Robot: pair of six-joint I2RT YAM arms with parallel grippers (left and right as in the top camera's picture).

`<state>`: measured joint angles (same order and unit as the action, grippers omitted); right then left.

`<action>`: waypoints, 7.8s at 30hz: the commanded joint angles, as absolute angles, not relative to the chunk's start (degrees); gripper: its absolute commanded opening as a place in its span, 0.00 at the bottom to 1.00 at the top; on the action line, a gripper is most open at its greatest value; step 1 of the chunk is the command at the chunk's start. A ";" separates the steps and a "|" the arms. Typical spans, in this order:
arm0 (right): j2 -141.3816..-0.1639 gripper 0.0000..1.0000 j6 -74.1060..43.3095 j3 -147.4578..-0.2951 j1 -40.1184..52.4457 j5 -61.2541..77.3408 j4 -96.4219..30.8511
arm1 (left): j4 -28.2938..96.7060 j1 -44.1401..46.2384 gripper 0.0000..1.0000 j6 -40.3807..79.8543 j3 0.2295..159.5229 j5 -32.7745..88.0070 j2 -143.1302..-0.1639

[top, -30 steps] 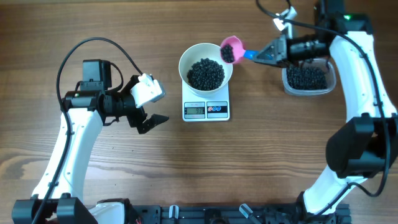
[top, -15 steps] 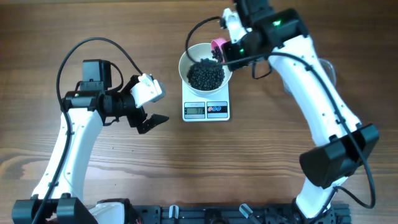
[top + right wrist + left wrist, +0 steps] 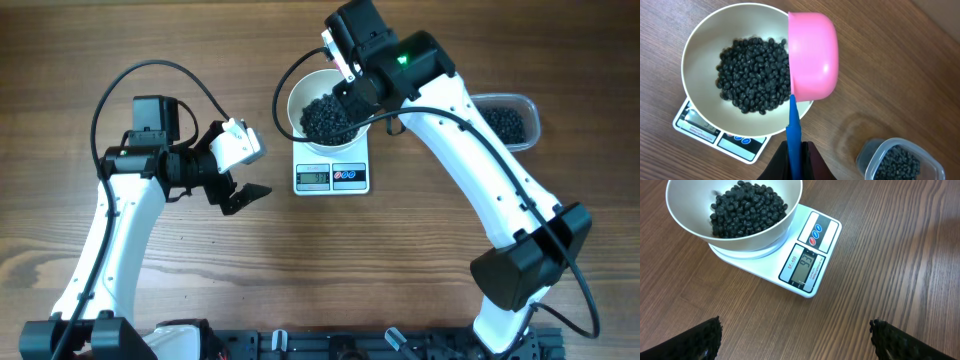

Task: Scoop item into bowl and weigh 150g on scale
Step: 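Carry the scoopful to the bowl and tip beans in, then return the scoop to the bean tub and scoop more beans, then carry the scoopful to the bowl and tip beans in, then move the pink scoop back into the bean tub and scoop beans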

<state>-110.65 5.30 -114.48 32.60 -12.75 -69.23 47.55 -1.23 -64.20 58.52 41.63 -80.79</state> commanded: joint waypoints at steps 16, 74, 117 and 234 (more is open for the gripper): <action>-104.29 0.04 2.31 -118.54 10.11 21.12 -67.72 | 47.57 -1.39 1.00 -63.86 58.85 41.89 -81.03; -123.59 0.04 19.62 -113.86 -14.28 20.69 -89.30 | 47.57 -1.39 1.00 -63.86 58.85 41.89 -81.03; -117.38 0.04 27.66 -113.93 -18.48 60.12 -92.18 | 47.57 -1.39 1.00 -63.86 58.85 41.89 -81.03; -106.67 0.04 10.76 -82.54 -6.74 -6.63 -62.81 | 47.57 -1.39 1.00 -63.86 58.85 41.89 -81.03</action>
<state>-104.22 8.86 -85.27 -6.20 -9.54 -62.50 47.55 -1.23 -64.20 58.52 41.63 -80.79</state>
